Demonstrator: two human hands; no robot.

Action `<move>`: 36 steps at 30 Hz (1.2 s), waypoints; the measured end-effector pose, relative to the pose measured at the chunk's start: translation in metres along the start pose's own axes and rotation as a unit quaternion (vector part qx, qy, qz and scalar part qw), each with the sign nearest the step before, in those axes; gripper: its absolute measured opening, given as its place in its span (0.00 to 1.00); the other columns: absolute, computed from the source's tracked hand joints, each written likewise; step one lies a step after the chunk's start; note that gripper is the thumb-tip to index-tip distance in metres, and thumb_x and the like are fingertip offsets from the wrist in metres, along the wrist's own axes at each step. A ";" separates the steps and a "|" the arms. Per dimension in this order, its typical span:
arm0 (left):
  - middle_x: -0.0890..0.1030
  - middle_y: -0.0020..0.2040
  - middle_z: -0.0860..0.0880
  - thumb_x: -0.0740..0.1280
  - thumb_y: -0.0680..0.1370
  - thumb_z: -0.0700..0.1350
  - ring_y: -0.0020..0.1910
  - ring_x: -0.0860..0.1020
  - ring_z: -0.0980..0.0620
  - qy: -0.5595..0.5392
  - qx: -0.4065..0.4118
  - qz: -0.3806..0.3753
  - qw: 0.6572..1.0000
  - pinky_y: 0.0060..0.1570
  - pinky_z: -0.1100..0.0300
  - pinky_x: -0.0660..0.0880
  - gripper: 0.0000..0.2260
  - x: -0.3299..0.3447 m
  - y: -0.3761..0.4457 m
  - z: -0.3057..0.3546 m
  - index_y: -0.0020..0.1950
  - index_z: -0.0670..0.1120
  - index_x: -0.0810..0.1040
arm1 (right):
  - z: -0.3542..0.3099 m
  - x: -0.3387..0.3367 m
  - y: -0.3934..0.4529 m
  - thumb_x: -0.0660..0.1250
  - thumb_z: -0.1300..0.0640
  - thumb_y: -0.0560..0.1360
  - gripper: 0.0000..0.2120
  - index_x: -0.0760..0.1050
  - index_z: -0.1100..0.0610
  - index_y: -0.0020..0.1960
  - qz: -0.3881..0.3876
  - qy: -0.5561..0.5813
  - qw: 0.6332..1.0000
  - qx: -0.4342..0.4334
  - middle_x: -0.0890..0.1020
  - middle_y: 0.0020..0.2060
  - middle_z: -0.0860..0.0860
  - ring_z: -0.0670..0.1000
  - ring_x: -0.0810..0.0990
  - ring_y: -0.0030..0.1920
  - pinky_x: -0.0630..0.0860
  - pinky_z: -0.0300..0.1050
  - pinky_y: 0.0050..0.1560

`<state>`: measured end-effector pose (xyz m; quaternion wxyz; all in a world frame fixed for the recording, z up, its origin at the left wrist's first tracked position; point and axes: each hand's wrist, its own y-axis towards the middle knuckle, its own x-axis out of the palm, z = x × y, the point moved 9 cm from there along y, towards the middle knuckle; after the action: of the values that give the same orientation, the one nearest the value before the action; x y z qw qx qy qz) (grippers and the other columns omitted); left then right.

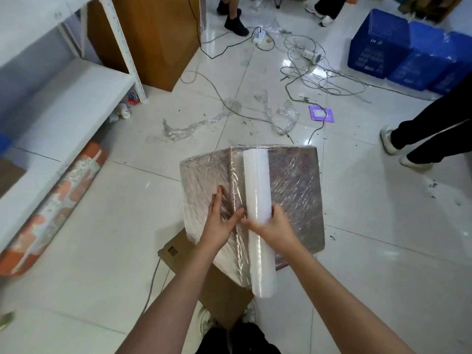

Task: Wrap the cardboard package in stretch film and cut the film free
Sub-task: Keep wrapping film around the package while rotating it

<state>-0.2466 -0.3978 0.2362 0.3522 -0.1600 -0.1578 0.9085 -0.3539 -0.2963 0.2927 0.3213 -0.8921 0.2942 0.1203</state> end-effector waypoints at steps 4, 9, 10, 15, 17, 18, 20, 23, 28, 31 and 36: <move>0.59 0.77 0.50 0.67 0.66 0.66 0.73 0.63 0.44 -0.012 0.002 0.003 1.000 0.66 0.41 0.68 0.43 -0.008 -0.002 -0.004 0.76 0.65 0.48 | 0.002 0.011 0.002 0.77 0.60 0.66 0.29 0.69 0.59 0.63 -0.084 0.014 0.996 0.011 0.79 0.51 0.50 0.43 0.79 0.47 0.75 0.31 0.38; 0.64 0.74 0.52 0.73 0.71 0.55 0.66 0.70 0.47 -0.047 -0.005 0.028 0.998 0.61 0.45 0.74 0.37 -0.027 -0.003 -0.012 0.74 0.65 0.56 | 0.004 0.020 0.003 0.78 0.58 0.65 0.30 0.71 0.60 0.63 -0.098 0.010 0.995 0.009 0.80 0.52 0.51 0.47 0.80 0.50 0.76 0.33 0.41; 0.65 0.74 0.51 0.73 0.71 0.54 0.66 0.71 0.46 -0.050 -0.006 0.031 0.998 0.60 0.45 0.75 0.37 -0.030 -0.002 -0.013 0.75 0.65 0.58 | 0.004 0.021 0.003 0.79 0.57 0.64 0.30 0.71 0.60 0.62 -0.095 0.010 0.995 0.011 0.80 0.52 0.51 0.47 0.81 0.49 0.76 0.34 0.41; 0.69 0.69 0.54 0.75 0.70 0.47 0.68 0.69 0.46 -0.084 0.001 0.023 0.996 0.57 0.44 0.76 0.35 -0.041 0.001 -0.011 0.71 0.65 0.62 | 0.003 0.025 0.005 0.80 0.57 0.61 0.28 0.74 0.56 0.58 -0.075 -0.004 0.997 0.001 0.81 0.49 0.49 0.50 0.81 0.49 0.80 0.44 0.48; 0.68 0.69 0.57 0.76 0.66 0.50 0.68 0.68 0.51 -0.107 -0.007 0.013 0.994 0.56 0.50 0.78 0.36 -0.046 0.001 -0.014 0.69 0.66 0.64 | 0.003 0.026 0.004 0.80 0.57 0.60 0.28 0.74 0.54 0.57 -0.066 -0.003 0.998 0.002 0.81 0.49 0.49 0.49 0.81 0.50 0.80 0.47 0.50; 0.67 0.70 0.58 0.76 0.64 0.52 0.68 0.67 0.52 -0.109 -0.007 0.007 0.994 0.57 0.58 0.77 0.37 -0.049 0.001 -0.015 0.69 0.67 0.64 | 0.004 0.029 0.003 0.80 0.56 0.59 0.30 0.73 0.53 0.57 -0.064 0.000 0.998 0.000 0.81 0.49 0.49 0.49 0.81 0.50 0.80 0.49 0.51; 0.67 0.71 0.59 0.77 0.61 0.55 0.69 0.66 0.53 -0.111 -0.012 0.001 0.994 0.57 0.63 0.75 0.39 -0.057 0.002 -0.023 0.69 0.66 0.66 | 0.004 0.035 -0.002 0.80 0.55 0.58 0.33 0.70 0.52 0.59 -0.051 0.010 0.999 0.001 0.80 0.49 0.49 0.48 0.80 0.50 0.79 0.49 0.50; 0.68 0.70 0.61 0.79 0.60 0.56 0.70 0.66 0.52 -0.128 -0.032 0.006 0.991 0.61 0.47 0.75 0.40 -0.069 0.003 -0.041 0.69 0.66 0.68 | 0.004 0.045 -0.007 0.79 0.57 0.61 0.35 0.64 0.51 0.62 -0.031 0.030 0.999 0.013 0.76 0.50 0.49 0.45 0.76 0.48 0.74 0.41 0.44; 0.69 0.71 0.60 0.80 0.59 0.57 0.70 0.68 0.51 -0.144 -0.028 0.003 0.989 0.64 0.44 0.72 0.40 -0.082 0.000 -0.056 0.69 0.67 0.68 | 0.004 0.061 -0.009 0.78 0.56 0.64 0.34 0.59 0.50 0.60 -0.063 0.033 0.997 0.029 0.74 0.49 0.48 0.43 0.74 0.46 0.73 0.41 0.46; 0.68 0.72 0.59 0.80 0.63 0.51 0.71 0.68 0.51 -0.163 -0.041 0.003 0.986 0.59 0.48 0.76 0.38 -0.087 0.001 -0.066 0.69 0.65 0.69 | 0.009 0.071 -0.009 0.77 0.55 0.66 0.33 0.58 0.52 0.59 -0.092 0.053 0.992 0.061 0.74 0.55 0.51 0.50 0.75 0.53 0.74 0.47 0.55; 0.71 0.69 0.58 0.79 0.62 0.48 0.69 0.71 0.47 -0.193 -0.047 0.022 0.980 0.53 0.53 0.78 0.34 -0.098 0.007 -0.070 0.64 0.65 0.71 | 0.009 0.088 -0.010 0.77 0.55 0.66 0.35 0.62 0.55 0.66 -0.128 0.060 0.988 0.062 0.76 0.56 0.50 0.53 0.76 0.58 0.75 0.51 0.60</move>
<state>-0.1537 -0.4583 0.1879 0.2871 -0.0012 -0.2620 0.9214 -0.2779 -0.3235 0.2552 0.3707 -0.9063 0.2031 0.0057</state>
